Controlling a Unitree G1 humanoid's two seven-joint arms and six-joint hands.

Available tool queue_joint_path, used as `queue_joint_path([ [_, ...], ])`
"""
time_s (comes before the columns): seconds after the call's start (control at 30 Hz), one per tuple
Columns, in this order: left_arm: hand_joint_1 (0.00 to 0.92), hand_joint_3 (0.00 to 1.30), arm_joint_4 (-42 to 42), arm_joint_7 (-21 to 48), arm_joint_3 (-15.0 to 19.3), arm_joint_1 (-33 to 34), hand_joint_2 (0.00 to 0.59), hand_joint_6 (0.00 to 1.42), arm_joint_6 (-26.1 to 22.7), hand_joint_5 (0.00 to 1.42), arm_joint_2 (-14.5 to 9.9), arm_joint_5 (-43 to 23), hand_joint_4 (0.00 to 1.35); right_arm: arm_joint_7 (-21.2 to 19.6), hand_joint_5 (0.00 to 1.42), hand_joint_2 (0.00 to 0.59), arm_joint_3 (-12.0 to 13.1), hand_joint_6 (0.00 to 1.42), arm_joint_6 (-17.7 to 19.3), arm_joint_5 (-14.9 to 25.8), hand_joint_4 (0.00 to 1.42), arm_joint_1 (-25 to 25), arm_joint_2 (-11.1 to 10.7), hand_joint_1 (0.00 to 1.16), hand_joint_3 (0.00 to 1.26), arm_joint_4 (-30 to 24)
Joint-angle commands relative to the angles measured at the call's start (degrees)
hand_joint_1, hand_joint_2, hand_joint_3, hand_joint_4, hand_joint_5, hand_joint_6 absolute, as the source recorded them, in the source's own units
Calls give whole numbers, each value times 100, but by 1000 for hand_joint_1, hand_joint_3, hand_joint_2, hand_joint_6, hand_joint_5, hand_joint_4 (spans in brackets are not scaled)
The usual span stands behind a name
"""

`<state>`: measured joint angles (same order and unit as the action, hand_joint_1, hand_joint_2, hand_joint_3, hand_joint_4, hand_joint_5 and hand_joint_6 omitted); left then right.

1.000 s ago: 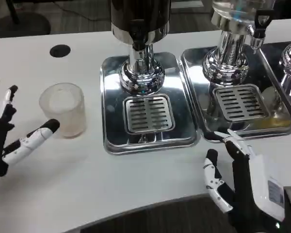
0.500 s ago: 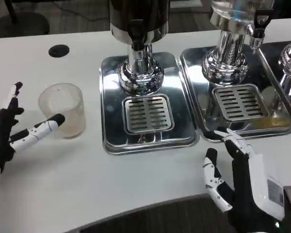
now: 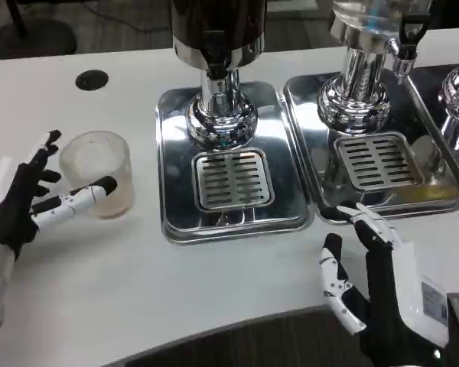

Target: Grasp the cup under the faucet to collect the drink, then remove the cup.

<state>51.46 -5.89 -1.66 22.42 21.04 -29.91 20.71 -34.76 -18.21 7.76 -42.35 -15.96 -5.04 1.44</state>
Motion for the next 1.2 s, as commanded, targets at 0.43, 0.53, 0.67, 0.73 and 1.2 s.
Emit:
queue_joint_path([
  [0.43,351,211,889,29,-219,567,59,543,420,433,18,-80,255,24,214,549,87,298,161,328,234,-38,28,413,414,-12],
  [0.53,357,228,967,-22,-214,592,62,568,456,460,30,-85,280,41,219,549,95,312,209,405,234,-35,13,416,419,2],
  [0.67,358,237,1016,-105,-245,610,62,603,465,478,29,-31,294,78,223,549,109,326,268,485,234,-28,13,418,419,20],
  [0.73,368,250,993,-213,-286,600,68,617,468,493,14,40,304,88,224,549,104,330,283,487,234,-24,16,419,419,26],
  [1.2,442,290,1117,-670,-438,673,82,737,537,559,39,66,331,131,235,542,183,336,374,641,240,17,45,420,419,70],
])
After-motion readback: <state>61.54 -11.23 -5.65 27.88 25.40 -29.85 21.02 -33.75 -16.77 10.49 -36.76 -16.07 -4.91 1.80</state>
